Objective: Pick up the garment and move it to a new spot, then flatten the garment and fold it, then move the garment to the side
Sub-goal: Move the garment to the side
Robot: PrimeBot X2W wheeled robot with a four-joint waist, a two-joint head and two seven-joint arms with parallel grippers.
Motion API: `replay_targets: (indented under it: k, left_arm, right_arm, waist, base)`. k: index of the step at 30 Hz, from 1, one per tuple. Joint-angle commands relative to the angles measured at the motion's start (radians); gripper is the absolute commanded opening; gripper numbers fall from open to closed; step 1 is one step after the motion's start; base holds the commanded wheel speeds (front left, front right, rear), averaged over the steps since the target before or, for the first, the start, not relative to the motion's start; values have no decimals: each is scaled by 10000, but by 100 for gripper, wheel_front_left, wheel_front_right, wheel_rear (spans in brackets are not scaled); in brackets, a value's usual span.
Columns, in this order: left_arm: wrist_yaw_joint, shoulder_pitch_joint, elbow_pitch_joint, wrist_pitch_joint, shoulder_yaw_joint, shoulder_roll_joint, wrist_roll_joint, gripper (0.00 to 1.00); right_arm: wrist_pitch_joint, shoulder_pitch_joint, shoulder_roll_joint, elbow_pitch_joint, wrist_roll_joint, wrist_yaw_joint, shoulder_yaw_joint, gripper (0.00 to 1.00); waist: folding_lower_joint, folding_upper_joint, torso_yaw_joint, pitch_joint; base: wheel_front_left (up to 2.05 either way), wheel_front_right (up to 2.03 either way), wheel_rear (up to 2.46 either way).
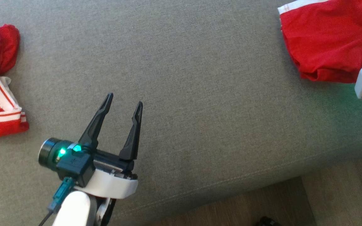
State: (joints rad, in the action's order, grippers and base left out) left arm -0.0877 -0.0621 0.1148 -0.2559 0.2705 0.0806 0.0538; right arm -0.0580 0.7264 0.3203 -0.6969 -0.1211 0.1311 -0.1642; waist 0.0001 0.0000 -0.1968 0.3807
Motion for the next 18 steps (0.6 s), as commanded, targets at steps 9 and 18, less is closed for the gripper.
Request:
replay_targets:
  k: [9, 18]
  left_arm:
    - [219, -235, 406, -59, -219, 99, -361, 100]
    - [295, -132, 338, -59, -191, 82, -314, 100]
  right_arm:
    - [-43, 173, 259, 398, -185, -4, -59, 0]
    - [-220, -211, 62, 1058, -758, -4, -613, 0]
  waist:
    - [-1, 0, 118, -51]
    - [-1, 0, 171, -198]
  base:
    - [0, 0, 0]
    - [0, 0, 0]
